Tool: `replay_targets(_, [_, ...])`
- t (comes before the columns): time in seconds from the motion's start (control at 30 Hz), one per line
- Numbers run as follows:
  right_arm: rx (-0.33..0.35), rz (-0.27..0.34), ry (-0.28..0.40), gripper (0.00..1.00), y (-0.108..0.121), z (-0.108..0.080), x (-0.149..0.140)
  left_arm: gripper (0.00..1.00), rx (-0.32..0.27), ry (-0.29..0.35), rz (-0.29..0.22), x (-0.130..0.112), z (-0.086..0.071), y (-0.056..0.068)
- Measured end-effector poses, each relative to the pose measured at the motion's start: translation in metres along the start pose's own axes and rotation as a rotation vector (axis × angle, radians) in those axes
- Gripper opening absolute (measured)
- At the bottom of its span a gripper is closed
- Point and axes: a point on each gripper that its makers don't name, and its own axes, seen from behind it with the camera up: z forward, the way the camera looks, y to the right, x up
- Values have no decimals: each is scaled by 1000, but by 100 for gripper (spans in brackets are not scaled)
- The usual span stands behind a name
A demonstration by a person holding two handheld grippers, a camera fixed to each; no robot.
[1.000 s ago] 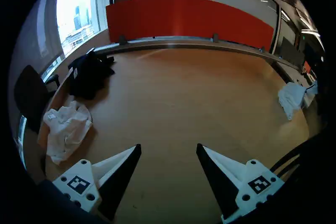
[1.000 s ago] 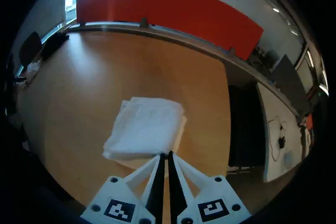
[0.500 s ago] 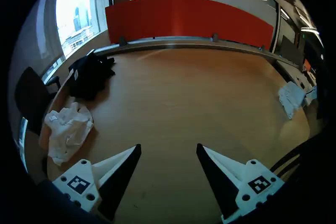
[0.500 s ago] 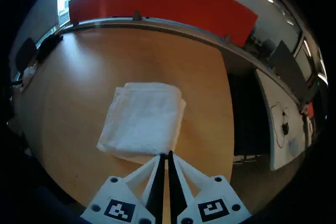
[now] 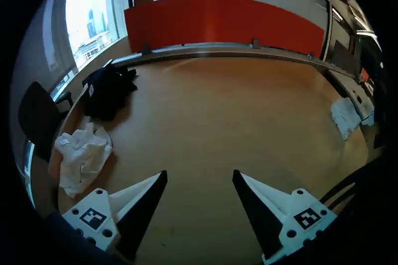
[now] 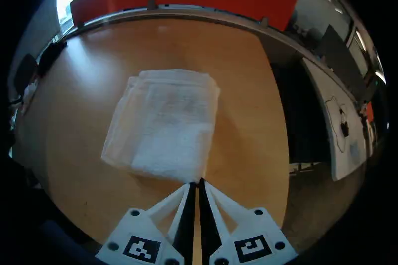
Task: Fold towel
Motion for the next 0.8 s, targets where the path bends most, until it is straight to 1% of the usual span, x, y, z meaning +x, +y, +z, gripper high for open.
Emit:
replay_targets(0.3, [-1, 11, -16, 5, -1, 5, -6, 98, 1, -2, 6, 0, 2, 2])
replay_targets(0.5, [-9, 19, -13, 5, 0, 6, -5, 98, 0, -2, 4, -1, 2, 3])
replay_targets(0.73, [-17, 17, -6, 8, 0, 4, -4, 98, 2, 0, 0, -1, 1, 2])
replay_targets(0.8, [-23, 15, -7, 13, 1, 3, -4, 98, 1, 2, -1, 0, 1, 1])
